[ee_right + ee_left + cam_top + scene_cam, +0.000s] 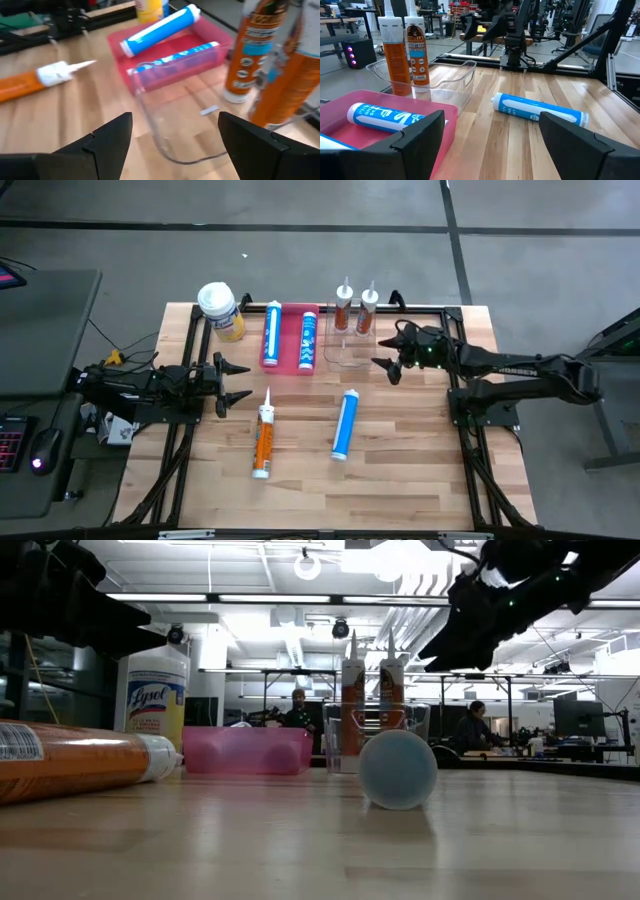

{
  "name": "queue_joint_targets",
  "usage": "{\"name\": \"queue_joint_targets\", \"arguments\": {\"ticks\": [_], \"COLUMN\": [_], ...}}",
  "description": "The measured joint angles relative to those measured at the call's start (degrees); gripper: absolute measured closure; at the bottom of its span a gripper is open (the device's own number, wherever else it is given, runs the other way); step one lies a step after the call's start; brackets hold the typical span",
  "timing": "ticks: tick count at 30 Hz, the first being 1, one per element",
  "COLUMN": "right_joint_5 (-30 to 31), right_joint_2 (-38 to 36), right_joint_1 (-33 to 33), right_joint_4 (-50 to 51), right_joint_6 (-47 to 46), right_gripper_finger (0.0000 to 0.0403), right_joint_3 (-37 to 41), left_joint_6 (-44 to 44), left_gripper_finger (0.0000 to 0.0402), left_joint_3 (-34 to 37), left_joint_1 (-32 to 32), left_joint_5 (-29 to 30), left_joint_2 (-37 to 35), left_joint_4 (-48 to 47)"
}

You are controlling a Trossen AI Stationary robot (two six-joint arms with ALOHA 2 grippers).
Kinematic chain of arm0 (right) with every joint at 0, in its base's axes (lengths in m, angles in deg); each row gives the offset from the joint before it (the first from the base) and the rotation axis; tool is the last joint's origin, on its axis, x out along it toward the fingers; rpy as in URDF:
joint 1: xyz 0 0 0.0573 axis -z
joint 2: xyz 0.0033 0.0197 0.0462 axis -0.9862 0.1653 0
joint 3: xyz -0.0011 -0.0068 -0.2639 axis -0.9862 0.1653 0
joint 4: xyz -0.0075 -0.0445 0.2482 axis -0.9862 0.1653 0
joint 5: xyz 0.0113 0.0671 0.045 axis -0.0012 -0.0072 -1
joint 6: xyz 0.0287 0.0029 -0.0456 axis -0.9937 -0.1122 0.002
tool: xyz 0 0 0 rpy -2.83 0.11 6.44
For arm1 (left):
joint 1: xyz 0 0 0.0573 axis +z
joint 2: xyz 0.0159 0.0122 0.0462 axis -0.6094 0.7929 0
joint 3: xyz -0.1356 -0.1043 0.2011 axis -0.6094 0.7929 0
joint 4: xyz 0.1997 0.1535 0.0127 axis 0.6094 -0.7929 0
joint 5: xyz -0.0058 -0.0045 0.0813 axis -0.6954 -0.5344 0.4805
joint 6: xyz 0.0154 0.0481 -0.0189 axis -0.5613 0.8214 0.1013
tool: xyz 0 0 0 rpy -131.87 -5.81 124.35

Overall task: Sort silicone sealant tubes
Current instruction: Put the blue silicone sealant into the pink bin

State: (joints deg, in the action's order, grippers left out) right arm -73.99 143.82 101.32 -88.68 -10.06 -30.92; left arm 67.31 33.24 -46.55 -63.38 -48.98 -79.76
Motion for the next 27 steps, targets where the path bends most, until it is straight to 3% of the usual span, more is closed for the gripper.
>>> {"name": "queue_joint_targets", "arguments": {"ticks": [6, 13, 27], "right_joint_5": [0.3, 5.09, 5.01], "right_joint_2": [-0.08, -0.06, 6.48], "right_joint_1": [-4.68, -10.52, -20.06], "right_joint_4": [-0.06, 0.81, 3.86], "right_joint_6": [-1.64, -7.95, -37.1], "right_gripper_finger": [0.0112, 0.0112, 0.0112], "right_joint_3": [0.0, 0.0, -1.98], "left_joint_6": [-0.01, -0.01, -0.02], "left_gripper_finger": [0.0082, 0.0082, 0.0082], "left_joint_3": [0.01, 0.0, -0.01], "left_joint_1": [0.0, 0.0, 0.01], "left_joint_5": [0.0, 0.0, 0.0], "left_joint_2": [-0.02, -0.01, -0.02], "left_joint_4": [0.0, 0.0, 0.0]}}
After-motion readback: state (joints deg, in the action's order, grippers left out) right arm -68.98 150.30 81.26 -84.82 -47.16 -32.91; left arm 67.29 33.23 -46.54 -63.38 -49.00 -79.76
